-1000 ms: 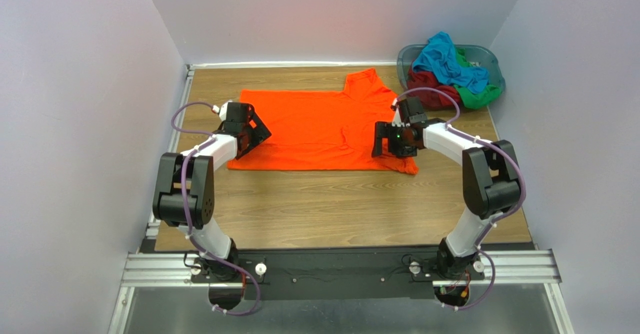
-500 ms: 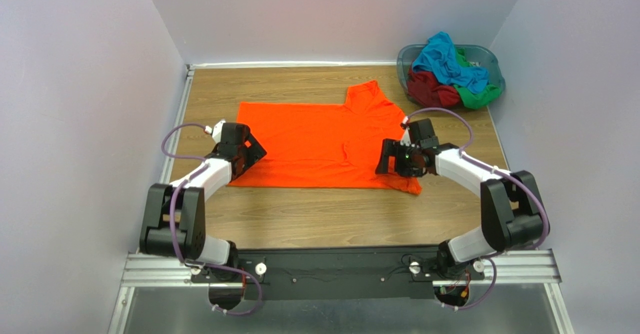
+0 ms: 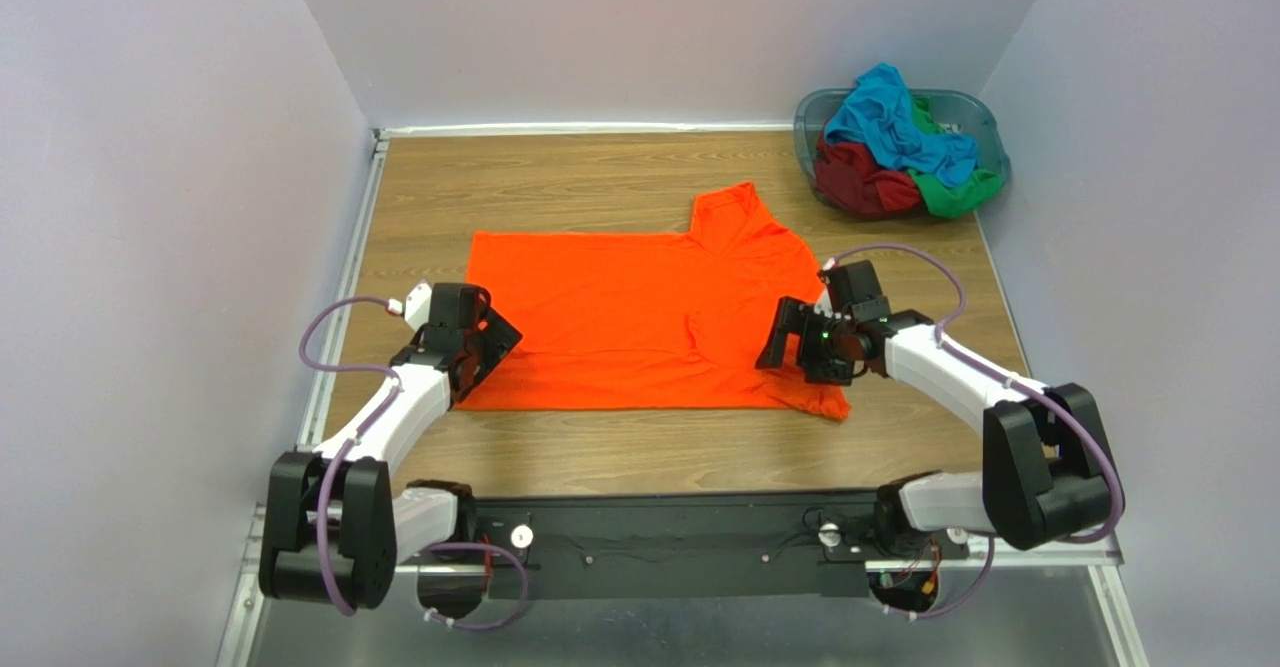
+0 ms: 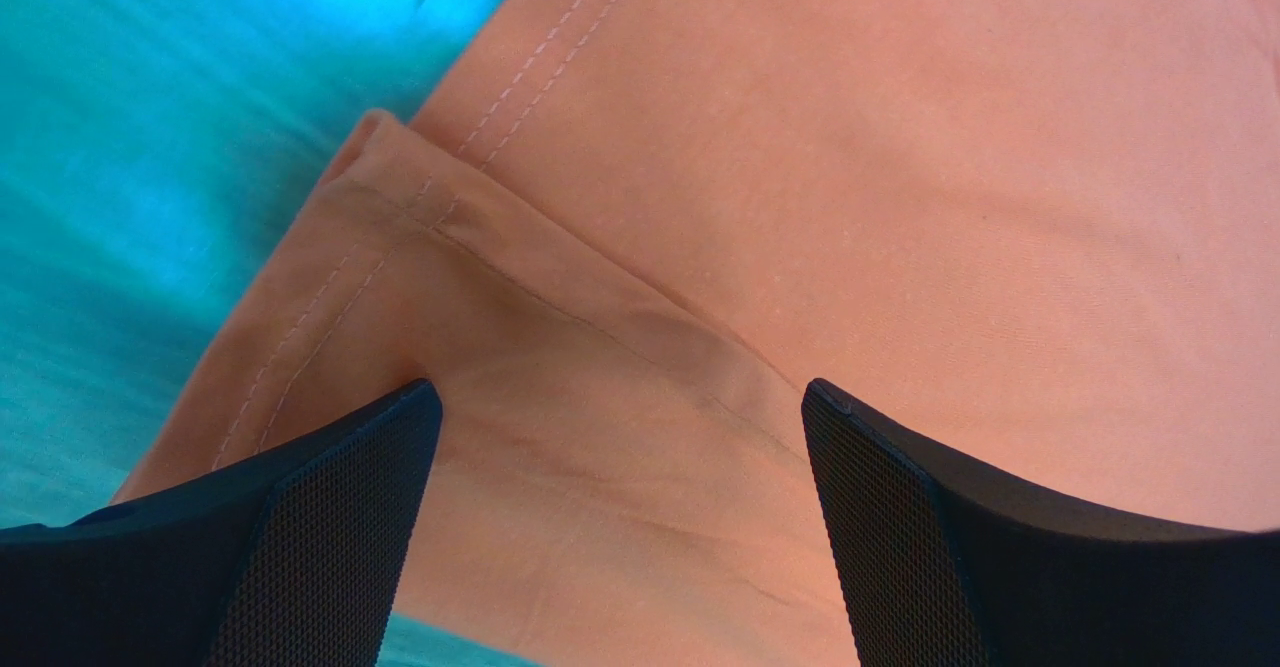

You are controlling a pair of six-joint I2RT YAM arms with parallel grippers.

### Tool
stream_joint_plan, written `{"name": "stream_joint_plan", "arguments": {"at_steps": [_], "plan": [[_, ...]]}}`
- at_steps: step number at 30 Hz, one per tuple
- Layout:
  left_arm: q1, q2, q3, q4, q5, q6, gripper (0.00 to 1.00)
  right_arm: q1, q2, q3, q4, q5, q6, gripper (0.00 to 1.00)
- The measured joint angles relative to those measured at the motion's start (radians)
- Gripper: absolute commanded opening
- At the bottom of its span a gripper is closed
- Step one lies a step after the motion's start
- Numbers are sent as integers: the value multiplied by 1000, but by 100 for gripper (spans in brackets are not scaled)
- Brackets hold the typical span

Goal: Fold and stack the t-shirts
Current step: Fold the tshirt

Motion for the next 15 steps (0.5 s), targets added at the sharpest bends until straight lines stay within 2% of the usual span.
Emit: {"name": "stream_joint_plan", "arguments": {"at_steps": [15], "plan": [[0,-140,-53,-118,-14,-100,98,0,9,48,-121,27,-5,100]]}}
